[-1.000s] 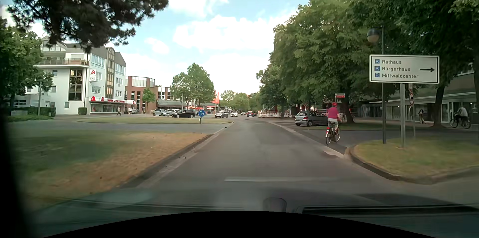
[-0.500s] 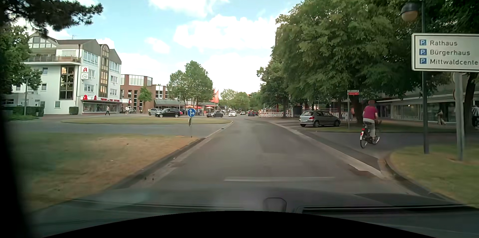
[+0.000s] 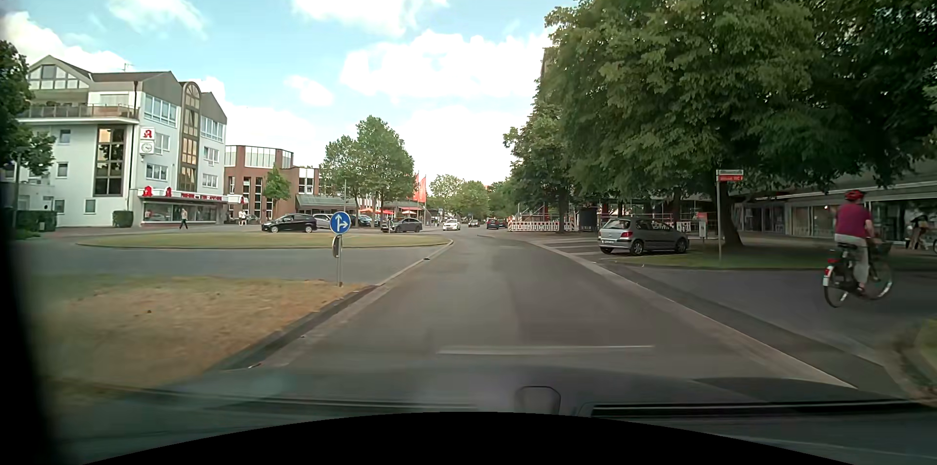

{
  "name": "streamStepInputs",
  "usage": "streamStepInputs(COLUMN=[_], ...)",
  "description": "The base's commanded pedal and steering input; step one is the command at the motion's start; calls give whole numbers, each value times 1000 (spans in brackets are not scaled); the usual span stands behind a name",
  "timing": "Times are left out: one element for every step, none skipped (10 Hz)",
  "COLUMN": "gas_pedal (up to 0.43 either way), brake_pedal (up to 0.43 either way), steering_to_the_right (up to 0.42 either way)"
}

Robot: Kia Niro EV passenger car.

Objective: Follow the waypoints while adhering to traffic rules and regulations

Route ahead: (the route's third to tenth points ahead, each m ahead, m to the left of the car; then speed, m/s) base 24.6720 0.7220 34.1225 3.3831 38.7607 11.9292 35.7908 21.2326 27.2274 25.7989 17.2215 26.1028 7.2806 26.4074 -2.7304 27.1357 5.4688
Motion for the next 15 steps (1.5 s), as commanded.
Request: streamStepInputs(gas_pedal=[260,260,260,260,248,189,169,169,157,157,157,157,150,138,130], brake_pedal=[6,6,6,6,6,6,6,6,6,6,6,6,6,6,6], steering_to_the_right=[0,0,2,3,3,3,3,3,2,1,1,2,2,2,4])
